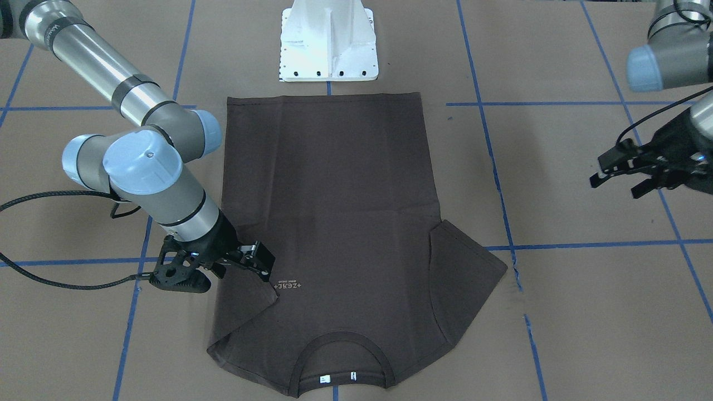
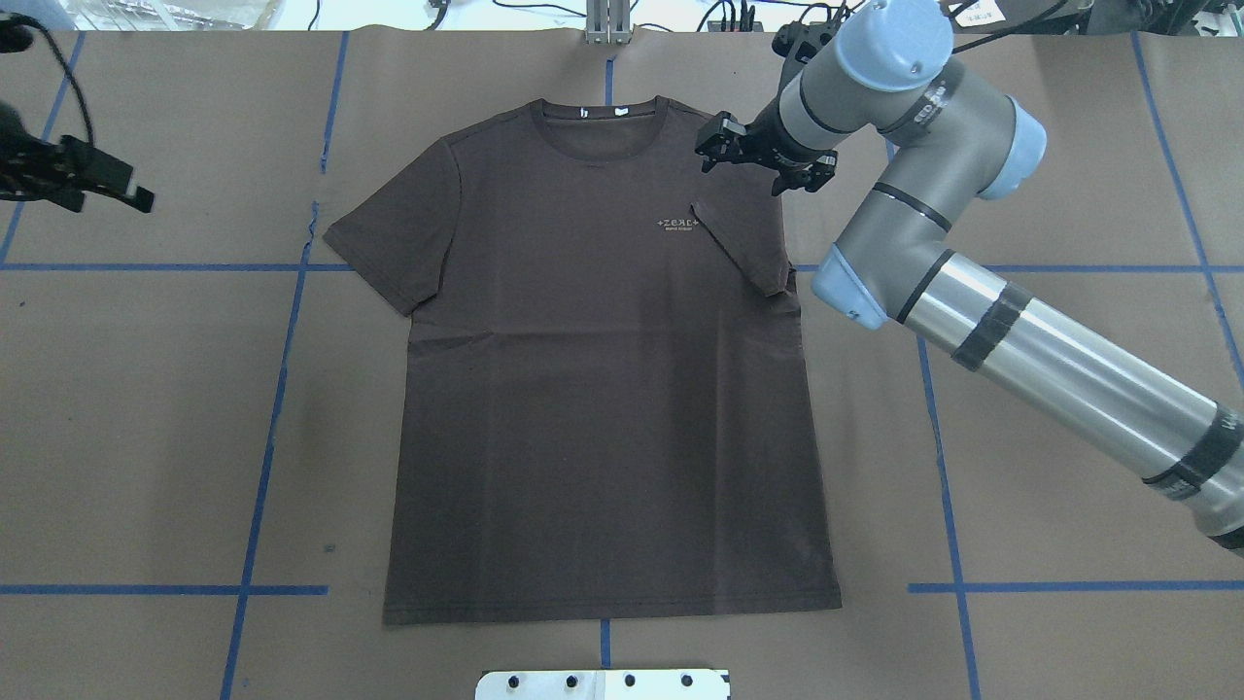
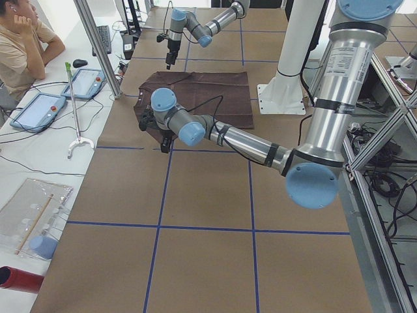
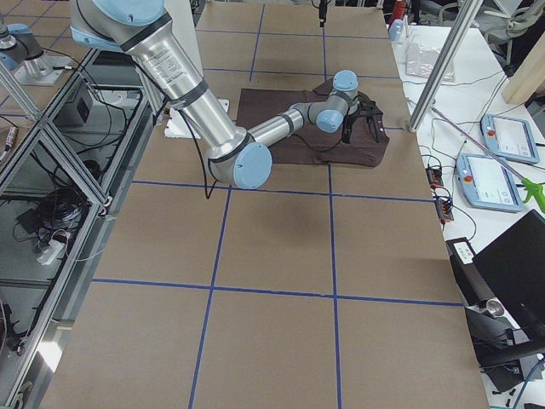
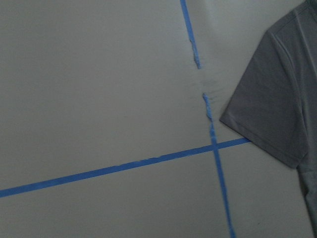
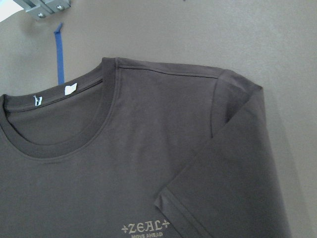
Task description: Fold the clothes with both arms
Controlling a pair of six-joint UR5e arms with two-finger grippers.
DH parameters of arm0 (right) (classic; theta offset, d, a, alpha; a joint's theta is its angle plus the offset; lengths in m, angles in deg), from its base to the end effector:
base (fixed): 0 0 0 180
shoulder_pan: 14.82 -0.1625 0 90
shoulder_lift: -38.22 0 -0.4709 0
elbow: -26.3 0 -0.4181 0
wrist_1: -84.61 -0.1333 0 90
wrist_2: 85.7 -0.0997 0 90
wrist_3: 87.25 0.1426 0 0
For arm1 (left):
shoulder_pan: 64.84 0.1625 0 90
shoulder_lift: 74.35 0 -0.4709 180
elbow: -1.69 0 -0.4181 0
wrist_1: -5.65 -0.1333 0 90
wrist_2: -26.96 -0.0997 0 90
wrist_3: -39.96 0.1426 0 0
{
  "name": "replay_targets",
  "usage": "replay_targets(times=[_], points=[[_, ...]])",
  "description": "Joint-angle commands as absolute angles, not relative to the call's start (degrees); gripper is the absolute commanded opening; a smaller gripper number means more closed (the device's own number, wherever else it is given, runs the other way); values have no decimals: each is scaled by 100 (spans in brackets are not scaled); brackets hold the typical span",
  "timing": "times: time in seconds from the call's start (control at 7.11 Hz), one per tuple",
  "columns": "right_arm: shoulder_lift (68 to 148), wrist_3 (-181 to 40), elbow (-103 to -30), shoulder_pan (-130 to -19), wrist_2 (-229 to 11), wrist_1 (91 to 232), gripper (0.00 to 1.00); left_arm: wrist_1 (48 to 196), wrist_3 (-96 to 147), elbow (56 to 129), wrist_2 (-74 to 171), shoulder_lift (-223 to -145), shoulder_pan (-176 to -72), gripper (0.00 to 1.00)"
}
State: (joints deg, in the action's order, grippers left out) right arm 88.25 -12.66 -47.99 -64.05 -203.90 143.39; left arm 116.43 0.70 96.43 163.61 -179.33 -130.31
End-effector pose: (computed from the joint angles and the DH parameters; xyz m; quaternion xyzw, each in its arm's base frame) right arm -0.5011 -0.6820 0.3407 0.0591 -0.4968 0.1412 0.8543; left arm 0.2449 -0.6079 0.4860 0.0736 0.4833 0.0255 0.8720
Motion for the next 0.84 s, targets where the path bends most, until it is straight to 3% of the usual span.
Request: replay_targets(times=[0.0, 0.28, 0.42, 0.56, 0.7], points=[[9426, -1280, -5470, -6789, -20997, 14341, 100, 11814, -1343, 8760, 14990, -18814, -12233, 100], [9543, -1272, -5719, -6799, -20954, 14368, 100, 12297, -1480, 7576, 14870, -19481, -12039, 89], [9552, -1280, -5710, -6799, -20945, 14368, 100, 12351, -1523, 7343, 14608, -19580, -12021, 86], [9613, -1289, -5684, -6791, -20937, 14359, 100, 12317, -1541, 7271, 14527, -19599, -11803, 73], [9605, -1281, -5693, -6782, -20919, 14359, 100, 12316, -1724, 7262, 14518, -19686, -11758, 68]])
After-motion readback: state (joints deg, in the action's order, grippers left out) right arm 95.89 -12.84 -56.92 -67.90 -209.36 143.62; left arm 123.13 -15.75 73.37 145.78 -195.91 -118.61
